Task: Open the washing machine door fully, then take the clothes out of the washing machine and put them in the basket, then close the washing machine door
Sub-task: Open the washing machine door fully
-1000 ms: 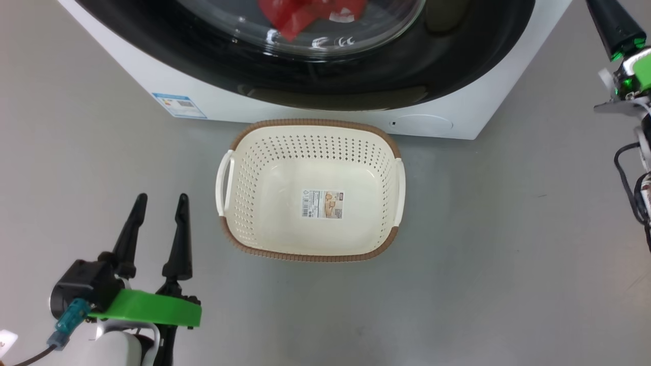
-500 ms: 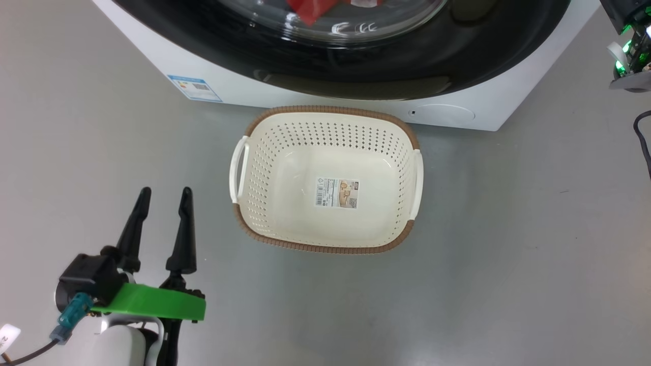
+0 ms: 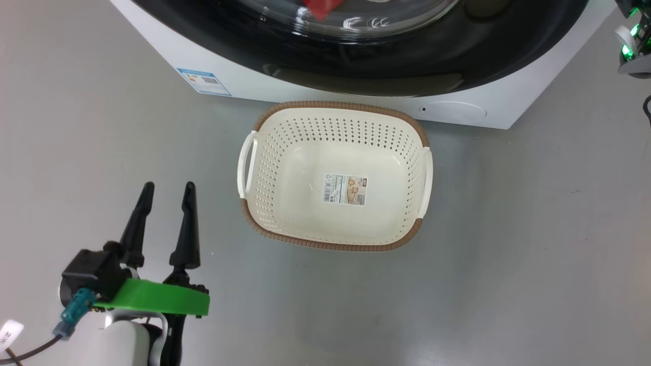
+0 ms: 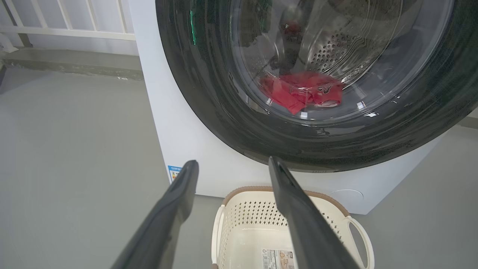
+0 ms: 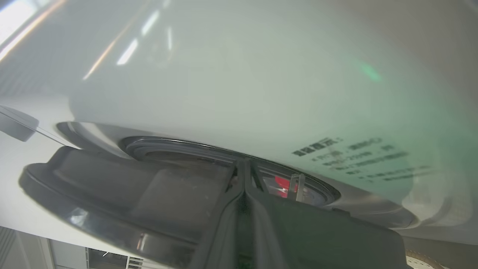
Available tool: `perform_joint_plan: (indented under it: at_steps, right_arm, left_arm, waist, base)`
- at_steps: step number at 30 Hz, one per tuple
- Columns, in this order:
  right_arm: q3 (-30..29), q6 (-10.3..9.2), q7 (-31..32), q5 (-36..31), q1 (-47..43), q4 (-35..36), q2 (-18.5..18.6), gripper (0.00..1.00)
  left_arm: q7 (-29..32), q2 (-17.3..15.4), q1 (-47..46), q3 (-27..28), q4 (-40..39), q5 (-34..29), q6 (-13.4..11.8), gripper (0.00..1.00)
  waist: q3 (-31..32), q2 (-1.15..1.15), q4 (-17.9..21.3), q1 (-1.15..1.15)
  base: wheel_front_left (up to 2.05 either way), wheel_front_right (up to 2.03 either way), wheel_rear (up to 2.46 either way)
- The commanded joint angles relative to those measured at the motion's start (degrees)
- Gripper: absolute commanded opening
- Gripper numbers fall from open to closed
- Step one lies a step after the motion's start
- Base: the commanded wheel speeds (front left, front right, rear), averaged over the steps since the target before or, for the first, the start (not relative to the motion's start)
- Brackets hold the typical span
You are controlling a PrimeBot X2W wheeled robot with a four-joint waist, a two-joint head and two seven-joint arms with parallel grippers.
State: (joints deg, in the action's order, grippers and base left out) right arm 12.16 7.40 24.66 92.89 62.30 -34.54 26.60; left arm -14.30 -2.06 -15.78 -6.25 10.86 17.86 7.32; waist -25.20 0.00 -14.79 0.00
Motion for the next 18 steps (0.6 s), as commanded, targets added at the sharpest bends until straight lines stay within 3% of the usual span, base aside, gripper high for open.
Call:
perform_joint_plan:
  at_steps: [1,18]
  right_arm:
    - [0.4,0.09,0.3,-0.5,1.0,1.1,-0.5,0.0]
    - [2.4,0.09,4.5,-0.8,-1.1,0.2,-1.5,0.0]
  left_arm:
    - [-0.7,-1.3,-0.7,1.7,-1.0,0.5,0.2,1.0]
    - [-0.7,-0.9,0.5,2.5,-0.3,0.2,0.2,1.0]
  waist:
    - [0.0,0.0,-0.1,0.0]
    - [2.7,0.0,-0.2,0.0]
  base:
    - [0.0,0.0,0.0]
    - [0.0,0.0,0.0]
